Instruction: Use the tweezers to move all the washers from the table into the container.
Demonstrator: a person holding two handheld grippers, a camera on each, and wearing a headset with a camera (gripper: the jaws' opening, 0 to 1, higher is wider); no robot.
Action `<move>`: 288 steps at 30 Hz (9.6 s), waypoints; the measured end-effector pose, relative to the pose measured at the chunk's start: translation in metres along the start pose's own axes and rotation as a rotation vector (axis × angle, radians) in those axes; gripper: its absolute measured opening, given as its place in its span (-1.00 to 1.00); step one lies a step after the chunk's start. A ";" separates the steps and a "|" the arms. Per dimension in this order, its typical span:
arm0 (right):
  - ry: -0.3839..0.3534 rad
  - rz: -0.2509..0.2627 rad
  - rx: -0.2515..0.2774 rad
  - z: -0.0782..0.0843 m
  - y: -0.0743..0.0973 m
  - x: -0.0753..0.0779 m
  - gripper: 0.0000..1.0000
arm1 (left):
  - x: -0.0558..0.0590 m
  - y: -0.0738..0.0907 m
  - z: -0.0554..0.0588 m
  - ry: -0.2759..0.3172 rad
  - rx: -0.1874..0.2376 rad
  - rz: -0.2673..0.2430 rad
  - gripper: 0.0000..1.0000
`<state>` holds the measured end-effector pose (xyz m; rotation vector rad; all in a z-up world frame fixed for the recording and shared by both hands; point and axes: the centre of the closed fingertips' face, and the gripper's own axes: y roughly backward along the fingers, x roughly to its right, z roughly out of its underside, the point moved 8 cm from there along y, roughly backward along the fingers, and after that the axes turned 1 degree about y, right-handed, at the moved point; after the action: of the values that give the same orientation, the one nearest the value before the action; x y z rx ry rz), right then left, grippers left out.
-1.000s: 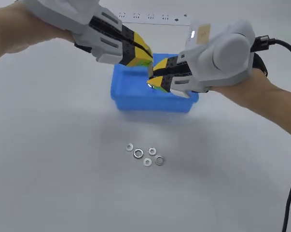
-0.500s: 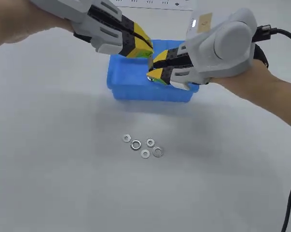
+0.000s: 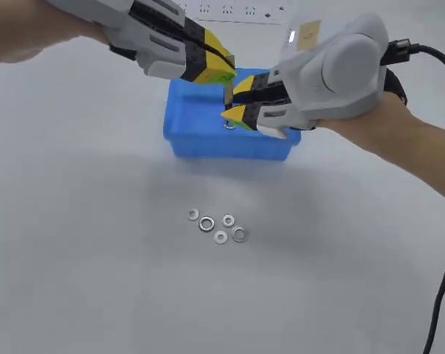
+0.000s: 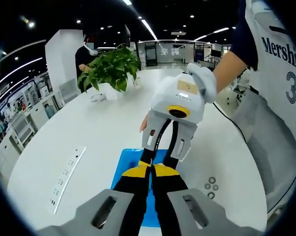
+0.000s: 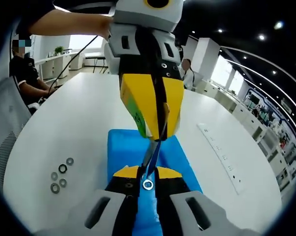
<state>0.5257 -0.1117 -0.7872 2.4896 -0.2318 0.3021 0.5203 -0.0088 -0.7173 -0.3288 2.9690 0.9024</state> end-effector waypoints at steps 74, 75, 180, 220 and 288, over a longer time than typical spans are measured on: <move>-0.030 -0.118 -0.005 -0.001 0.036 -0.143 -0.76 | 0.150 0.011 0.025 0.183 0.123 0.002 -0.88; -0.033 -0.119 -0.004 0.000 0.036 -0.143 -0.76 | 0.149 0.011 0.026 0.182 0.123 0.000 -0.88; 0.079 0.060 0.066 -0.078 0.074 -0.053 -0.80 | 0.074 0.064 -0.058 -0.074 0.120 -0.013 -0.88; -0.060 -0.007 -0.054 0.015 -0.010 0.000 -0.80 | -0.005 -0.014 0.026 0.057 0.040 -0.001 -0.88; -0.082 -0.059 -0.031 -0.015 0.060 -0.121 -0.77 | 0.131 0.013 -0.008 0.099 0.059 0.060 -0.88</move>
<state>0.3935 -0.1391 -0.7746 2.4755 -0.1947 0.1709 0.3896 -0.0279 -0.7142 -0.2928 3.1049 0.8261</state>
